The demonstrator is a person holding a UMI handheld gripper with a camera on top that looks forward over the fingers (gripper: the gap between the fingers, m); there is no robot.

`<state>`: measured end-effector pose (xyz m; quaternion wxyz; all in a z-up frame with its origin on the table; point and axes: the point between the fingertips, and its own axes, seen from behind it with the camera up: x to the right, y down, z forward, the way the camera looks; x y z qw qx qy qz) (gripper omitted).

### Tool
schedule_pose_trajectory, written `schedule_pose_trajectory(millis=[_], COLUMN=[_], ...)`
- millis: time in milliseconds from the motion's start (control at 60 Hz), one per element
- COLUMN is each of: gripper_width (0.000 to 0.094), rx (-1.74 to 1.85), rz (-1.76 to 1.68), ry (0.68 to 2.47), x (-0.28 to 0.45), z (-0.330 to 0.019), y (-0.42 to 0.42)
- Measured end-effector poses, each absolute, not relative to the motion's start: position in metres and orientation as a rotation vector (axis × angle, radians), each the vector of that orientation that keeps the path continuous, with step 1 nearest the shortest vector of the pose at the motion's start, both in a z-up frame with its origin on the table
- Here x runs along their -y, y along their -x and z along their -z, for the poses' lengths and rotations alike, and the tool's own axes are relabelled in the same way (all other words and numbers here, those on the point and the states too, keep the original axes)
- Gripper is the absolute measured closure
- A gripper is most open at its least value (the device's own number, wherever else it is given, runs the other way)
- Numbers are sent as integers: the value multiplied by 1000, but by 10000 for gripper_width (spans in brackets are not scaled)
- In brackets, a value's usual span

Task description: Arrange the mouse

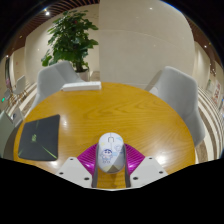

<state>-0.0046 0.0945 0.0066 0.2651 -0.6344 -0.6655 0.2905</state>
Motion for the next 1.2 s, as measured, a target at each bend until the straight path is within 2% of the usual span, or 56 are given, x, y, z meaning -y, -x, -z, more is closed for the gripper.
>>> schedule_pose_trajectory(millis=[167,283,367,550,633,733,767,850,950,1200], gripper_width=[555,553,556,541,515,437,375,50,78,76], rx=[1825,1880,1934,2050,2063,2058,2057,2050,2032,1955], rz=[-936,-1020,-1054,-1005,-976,-931,-922,-918,-921,-899], ry=[1657,1587,1563,1507,1492,1466,1467,1479,1488,1579], x=[-5,78,133,204,207,204,202,197,181,93], z=[-66,-87,-79,-25,-7,4,7,8,-13,-105], y=[28,33,29,11,7,5,5,3,-2,-73])
